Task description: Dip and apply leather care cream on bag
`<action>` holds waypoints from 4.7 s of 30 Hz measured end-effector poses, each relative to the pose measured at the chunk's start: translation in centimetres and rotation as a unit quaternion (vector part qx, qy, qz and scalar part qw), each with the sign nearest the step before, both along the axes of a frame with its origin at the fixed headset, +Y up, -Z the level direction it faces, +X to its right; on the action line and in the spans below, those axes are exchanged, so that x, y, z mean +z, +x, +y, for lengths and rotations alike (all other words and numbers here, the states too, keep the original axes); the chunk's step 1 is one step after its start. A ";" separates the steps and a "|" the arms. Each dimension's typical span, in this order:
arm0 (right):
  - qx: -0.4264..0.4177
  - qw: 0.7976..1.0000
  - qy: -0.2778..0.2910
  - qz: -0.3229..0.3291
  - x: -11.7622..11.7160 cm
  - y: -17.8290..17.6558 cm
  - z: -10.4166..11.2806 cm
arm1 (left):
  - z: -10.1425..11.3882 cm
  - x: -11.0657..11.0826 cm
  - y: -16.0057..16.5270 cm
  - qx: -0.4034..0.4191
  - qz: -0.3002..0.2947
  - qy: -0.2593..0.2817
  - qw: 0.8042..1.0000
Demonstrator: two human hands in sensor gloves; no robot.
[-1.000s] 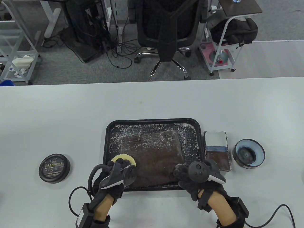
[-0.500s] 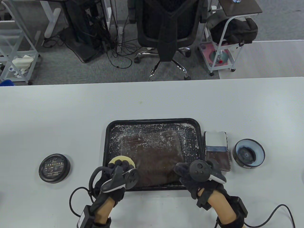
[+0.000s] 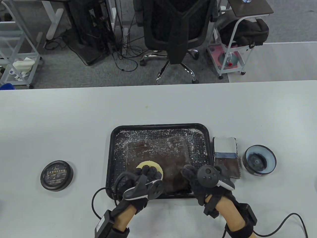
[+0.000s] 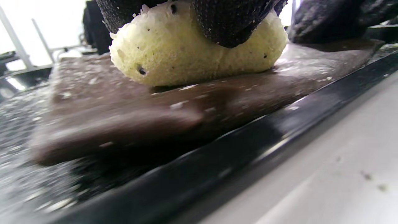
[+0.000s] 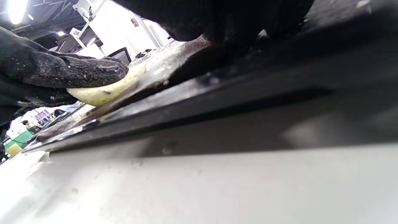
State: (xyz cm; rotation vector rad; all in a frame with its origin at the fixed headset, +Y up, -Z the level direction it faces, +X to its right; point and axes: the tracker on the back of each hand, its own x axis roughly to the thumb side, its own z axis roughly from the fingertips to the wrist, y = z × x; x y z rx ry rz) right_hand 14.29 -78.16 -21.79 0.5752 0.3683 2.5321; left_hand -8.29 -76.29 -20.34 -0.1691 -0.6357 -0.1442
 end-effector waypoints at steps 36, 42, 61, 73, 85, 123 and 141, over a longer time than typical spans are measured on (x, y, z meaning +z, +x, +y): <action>-0.042 0.996 -0.040 -0.066 -2.2 0.7 -0.1 | 0.3 2.1 7.6 0.096 -0.110 -0.024 0.989; -0.025 0.997 -0.038 -0.060 -2.1 0.6 -0.1 | 0.4 2.4 6.4 0.087 -0.119 -0.037 0.988; -0.025 0.997 -0.038 -0.060 -2.0 0.7 -0.2 | 0.4 2.7 -0.5 0.079 -0.082 -0.072 0.991; -0.024 0.997 -0.036 -0.059 -2.0 0.7 -0.2 | 0.7 3.2 -4.7 0.070 -0.047 -0.064 0.994; -0.026 0.997 -0.036 -0.059 -2.0 0.8 -0.3 | 1.4 2.7 -7.5 0.070 -0.005 -0.093 0.993; -0.034 0.998 -0.017 -0.046 -1.1 0.9 -0.5 | 1.7 2.2 -13.1 0.124 0.060 -0.110 0.984; -0.110 0.989 0.095 -0.031 1.1 2.2 2.4 | 3.7 3.6 -13.3 0.257 0.141 0.121 0.948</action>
